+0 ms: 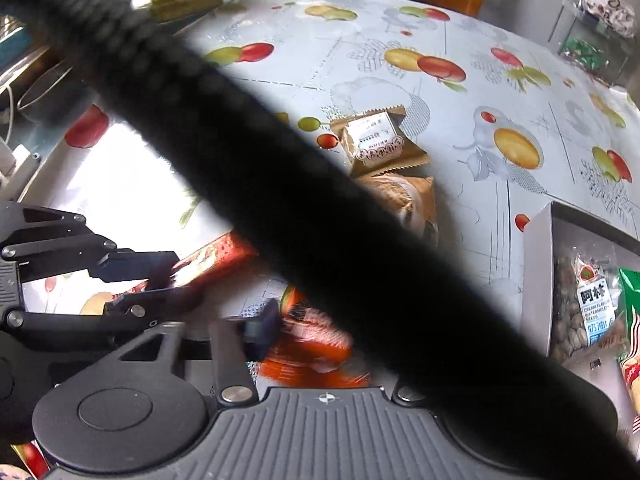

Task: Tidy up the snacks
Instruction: 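Grasp the orange snack pack with the right tool while the left holds the wafer bar, then carry the orange wafer bar and orange snack pack toward the white box with both tools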

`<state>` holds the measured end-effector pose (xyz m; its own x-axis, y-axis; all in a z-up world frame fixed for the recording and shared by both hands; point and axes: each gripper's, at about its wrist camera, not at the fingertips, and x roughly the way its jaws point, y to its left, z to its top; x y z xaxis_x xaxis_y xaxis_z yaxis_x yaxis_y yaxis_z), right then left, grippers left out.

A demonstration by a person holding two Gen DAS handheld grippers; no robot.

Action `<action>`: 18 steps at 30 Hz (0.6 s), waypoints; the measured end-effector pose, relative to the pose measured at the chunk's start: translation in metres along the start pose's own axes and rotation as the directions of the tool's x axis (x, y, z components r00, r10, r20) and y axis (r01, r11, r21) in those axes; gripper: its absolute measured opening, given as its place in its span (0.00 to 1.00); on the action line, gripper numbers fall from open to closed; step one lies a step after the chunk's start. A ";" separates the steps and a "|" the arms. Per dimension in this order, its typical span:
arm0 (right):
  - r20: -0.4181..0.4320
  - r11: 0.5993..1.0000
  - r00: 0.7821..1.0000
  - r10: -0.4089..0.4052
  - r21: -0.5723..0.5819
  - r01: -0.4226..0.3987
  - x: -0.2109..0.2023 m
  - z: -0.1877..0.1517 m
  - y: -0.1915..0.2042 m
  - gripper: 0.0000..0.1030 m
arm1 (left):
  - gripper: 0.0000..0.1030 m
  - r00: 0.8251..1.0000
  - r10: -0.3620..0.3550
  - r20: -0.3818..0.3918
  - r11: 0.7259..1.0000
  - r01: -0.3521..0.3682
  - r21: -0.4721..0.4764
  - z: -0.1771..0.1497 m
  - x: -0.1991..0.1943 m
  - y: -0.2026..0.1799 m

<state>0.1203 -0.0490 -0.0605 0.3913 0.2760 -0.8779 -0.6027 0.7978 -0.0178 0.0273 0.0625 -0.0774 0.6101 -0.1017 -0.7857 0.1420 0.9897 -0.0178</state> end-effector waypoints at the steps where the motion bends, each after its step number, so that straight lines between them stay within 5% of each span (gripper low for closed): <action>1: -0.006 1.000 1.000 0.008 0.001 -0.008 0.000 0.000 -0.001 0.38 | 0.17 1.000 -0.001 -0.001 1.000 0.001 0.000 0.000 0.000 -0.001; 18: 0.026 0.998 0.998 0.059 0.032 -0.059 -0.024 -0.011 -0.023 0.38 | 0.17 1.000 -0.008 0.010 1.000 0.007 0.006 0.009 -0.007 -0.023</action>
<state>0.1168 -0.0799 -0.0445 0.3731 0.3360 -0.8648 -0.6023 0.7967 0.0497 0.0270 0.0401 -0.0656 0.6168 -0.1102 -0.7793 0.1510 0.9883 -0.0202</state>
